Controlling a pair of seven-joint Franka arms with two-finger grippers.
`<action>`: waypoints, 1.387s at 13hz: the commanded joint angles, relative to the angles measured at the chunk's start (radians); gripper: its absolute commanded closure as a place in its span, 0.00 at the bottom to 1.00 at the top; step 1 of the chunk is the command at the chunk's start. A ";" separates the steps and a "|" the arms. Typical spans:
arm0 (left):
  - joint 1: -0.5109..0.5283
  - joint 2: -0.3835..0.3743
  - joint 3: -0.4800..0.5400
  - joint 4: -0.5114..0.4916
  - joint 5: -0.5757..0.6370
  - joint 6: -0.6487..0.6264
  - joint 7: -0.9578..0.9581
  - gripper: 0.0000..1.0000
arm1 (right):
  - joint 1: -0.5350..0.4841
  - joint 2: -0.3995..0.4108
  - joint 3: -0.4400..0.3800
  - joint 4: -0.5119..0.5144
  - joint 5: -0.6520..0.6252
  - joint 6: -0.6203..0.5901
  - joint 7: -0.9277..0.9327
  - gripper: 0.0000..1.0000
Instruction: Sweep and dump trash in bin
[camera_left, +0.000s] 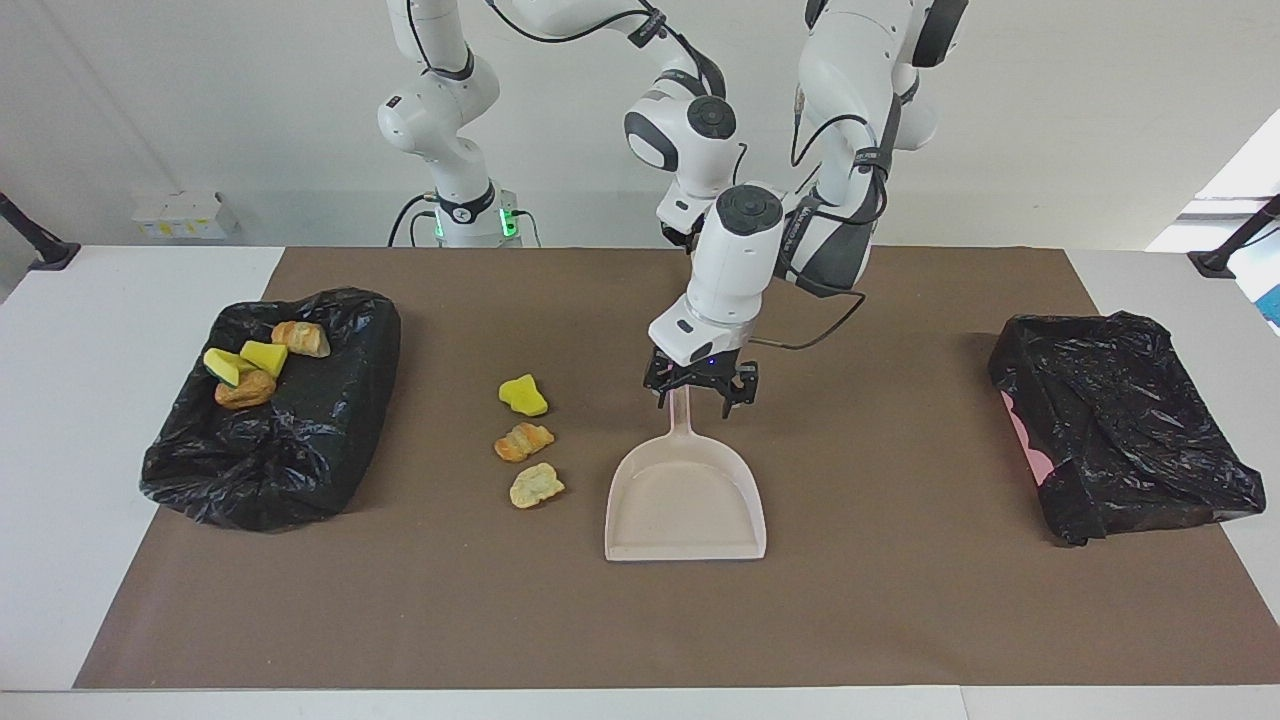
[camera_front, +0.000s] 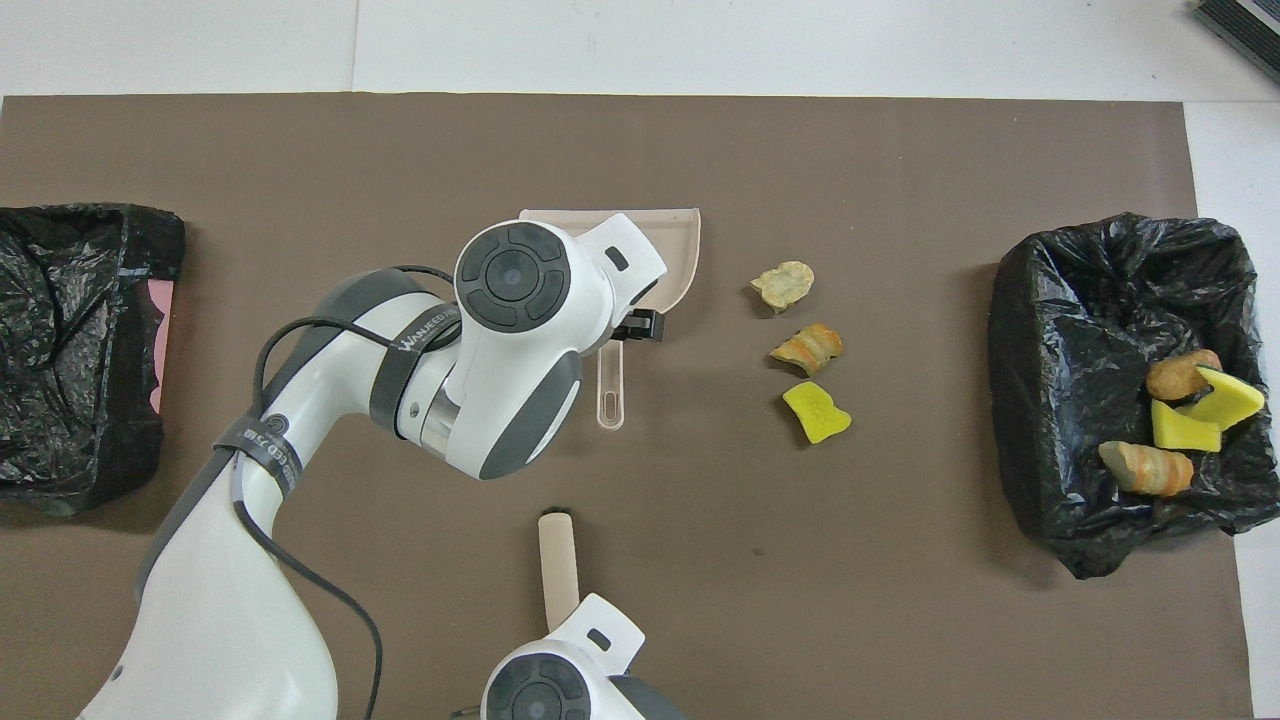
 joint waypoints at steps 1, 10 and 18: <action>-0.022 -0.035 0.017 -0.077 0.010 0.044 -0.052 0.00 | -0.052 -0.050 0.001 -0.004 0.009 -0.124 0.022 1.00; -0.058 -0.037 0.015 -0.140 0.009 0.063 -0.128 0.62 | -0.349 -0.233 0.001 0.001 -0.086 -0.423 -0.137 1.00; -0.004 -0.077 0.025 -0.113 0.013 0.031 -0.082 1.00 | -0.647 -0.152 0.004 0.027 -0.334 -0.316 -0.356 1.00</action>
